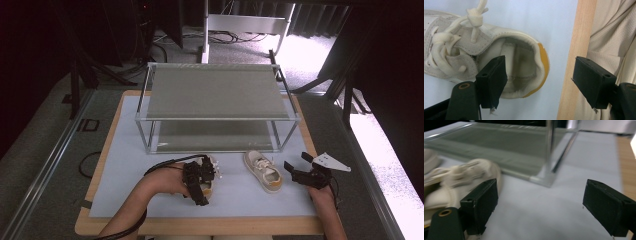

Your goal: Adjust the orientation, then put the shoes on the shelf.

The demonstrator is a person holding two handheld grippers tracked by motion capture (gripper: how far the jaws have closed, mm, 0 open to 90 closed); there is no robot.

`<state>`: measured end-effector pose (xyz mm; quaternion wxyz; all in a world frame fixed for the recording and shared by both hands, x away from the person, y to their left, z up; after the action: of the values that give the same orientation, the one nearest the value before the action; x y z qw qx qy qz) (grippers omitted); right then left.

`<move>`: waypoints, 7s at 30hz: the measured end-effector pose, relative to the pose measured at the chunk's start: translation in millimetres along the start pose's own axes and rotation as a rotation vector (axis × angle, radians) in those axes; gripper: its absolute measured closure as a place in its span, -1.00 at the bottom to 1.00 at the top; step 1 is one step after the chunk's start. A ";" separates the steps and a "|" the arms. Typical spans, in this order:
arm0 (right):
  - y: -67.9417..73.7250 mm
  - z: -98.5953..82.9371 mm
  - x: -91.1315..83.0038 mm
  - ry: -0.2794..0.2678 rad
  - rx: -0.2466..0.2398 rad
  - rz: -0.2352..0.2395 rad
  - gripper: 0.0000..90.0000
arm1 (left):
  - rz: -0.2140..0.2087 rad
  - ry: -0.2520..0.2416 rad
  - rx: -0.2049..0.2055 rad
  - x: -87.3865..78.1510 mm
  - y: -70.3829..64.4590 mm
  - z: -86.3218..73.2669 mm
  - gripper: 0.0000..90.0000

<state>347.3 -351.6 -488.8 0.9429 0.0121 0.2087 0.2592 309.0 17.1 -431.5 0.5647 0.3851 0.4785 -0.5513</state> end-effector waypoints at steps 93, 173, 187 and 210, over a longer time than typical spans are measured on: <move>112.1 66.4 7.1 0.874 -0.953 0.522 0.30 | -0.021 0.053 0.019 3.0 -2.0 4.1 -0.64; 163.8 96.2 64.4 0.654 -0.772 0.408 0.65 | 0.216 -0.280 0.293 -10.8 50.0 19.1 0.68; 159.4 98.2 113.8 0.645 -0.737 0.306 0.65 | 0.176 -0.287 0.275 8.0 99.1 24.0 0.68; 158.8 97.9 117.5 0.518 -0.669 0.243 0.20 | 0.344 -0.355 0.039 4.8 110.1 23.7 0.08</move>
<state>401.0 -147.8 -424.1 0.7742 -0.3351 0.3397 0.4159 420.5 3.6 -440.5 0.7179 0.3687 0.2886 -0.5152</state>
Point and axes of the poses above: each handheld gripper's, and its own axes: x roughly forward along the jaws, z roughly out of its top, y roughly to its left, the point moved 3 cm from there along x, roughly forward along the jaws, and after that the axes turned 4 degrees about x, right-handed, at the moved point
